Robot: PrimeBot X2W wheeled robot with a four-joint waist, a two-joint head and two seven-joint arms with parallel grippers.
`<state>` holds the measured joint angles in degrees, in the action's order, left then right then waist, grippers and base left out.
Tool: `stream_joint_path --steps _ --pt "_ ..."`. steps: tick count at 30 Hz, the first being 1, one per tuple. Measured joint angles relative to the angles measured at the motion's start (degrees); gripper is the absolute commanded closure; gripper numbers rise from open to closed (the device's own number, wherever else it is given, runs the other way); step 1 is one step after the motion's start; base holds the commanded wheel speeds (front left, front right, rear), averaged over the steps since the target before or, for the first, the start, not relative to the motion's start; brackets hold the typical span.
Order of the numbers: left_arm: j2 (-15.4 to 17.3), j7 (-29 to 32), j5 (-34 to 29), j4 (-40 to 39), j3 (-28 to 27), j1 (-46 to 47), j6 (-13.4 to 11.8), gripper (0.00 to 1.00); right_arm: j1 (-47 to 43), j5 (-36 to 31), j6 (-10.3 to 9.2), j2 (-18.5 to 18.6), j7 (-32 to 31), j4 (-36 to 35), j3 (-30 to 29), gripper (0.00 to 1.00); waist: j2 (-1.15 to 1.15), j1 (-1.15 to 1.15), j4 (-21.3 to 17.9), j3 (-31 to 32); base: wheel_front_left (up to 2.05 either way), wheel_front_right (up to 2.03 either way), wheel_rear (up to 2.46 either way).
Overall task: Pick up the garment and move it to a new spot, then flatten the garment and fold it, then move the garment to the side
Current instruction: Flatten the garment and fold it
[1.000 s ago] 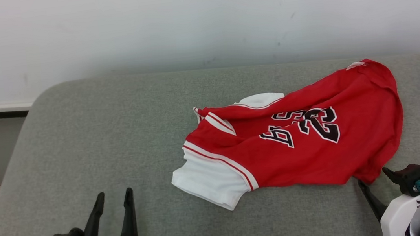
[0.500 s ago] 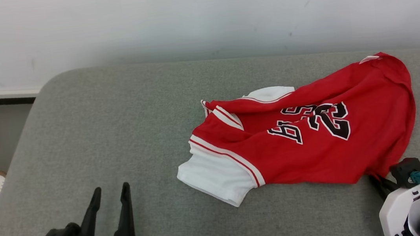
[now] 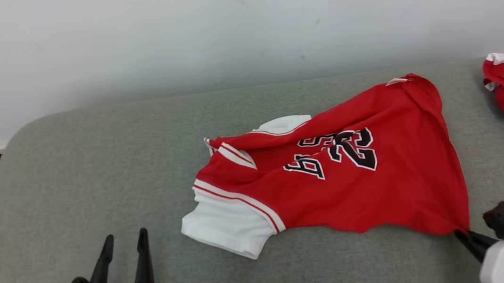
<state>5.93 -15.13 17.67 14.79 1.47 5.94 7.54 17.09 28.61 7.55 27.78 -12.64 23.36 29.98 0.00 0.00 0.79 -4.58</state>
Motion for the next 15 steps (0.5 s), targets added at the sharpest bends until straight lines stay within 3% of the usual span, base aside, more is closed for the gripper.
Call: stream_joint_path --steps 5,9,12,13,14,15 --pt "0.2 0.0 0.0 -0.1 -0.4 -0.2 0.0 0.00 -3.5 3.4 0.00 7.3 -6.5 -8.3 0.0 1.00 0.00 0.00 -1.8 0.4 0.00 0.00 0.00" --pt "0.2 0.0 0.0 -0.1 -0.3 -0.3 0.0 0.00 -5.5 3.7 0.00 10.2 -8.9 -10.7 -2.8 1.00 0.00 0.00 -2.5 0.6 0.00 0.00 0.00" --pt "0.2 0.0 0.0 0.1 0.1 -0.3 0.0 0.00 -6.9 3.4 0.00 10.3 -9.8 -10.1 -4.8 1.00 0.00 0.00 -2.6 0.9 0.00 0.00 0.00" --pt "0.2 0.0 0.0 0.1 0.1 -0.3 0.0 0.00 -6.9 3.4 0.00 10.3 -9.8 -10.1 -4.8 0.83 0.00 0.00 -2.6 0.9 0.00 0.00 0.00" --pt "0.2 0.0 0.0 0.2 0.3 -0.3 0.0 0.00 -7.9 3.4 0.00 9.7 -9.9 -9.2 -5.6 0.28 0.00 0.00 -2.5 1.1 0.00 0.00 0.00" --pt "0.3 0.0 0.0 0.3 0.4 -0.3 0.0 0.00 -8.2 3.4 0.00 9.1 -9.4 -9.0 -6.1 0.00 0.01 0.00 -2.4 1.2 0.00 0.00 0.00"
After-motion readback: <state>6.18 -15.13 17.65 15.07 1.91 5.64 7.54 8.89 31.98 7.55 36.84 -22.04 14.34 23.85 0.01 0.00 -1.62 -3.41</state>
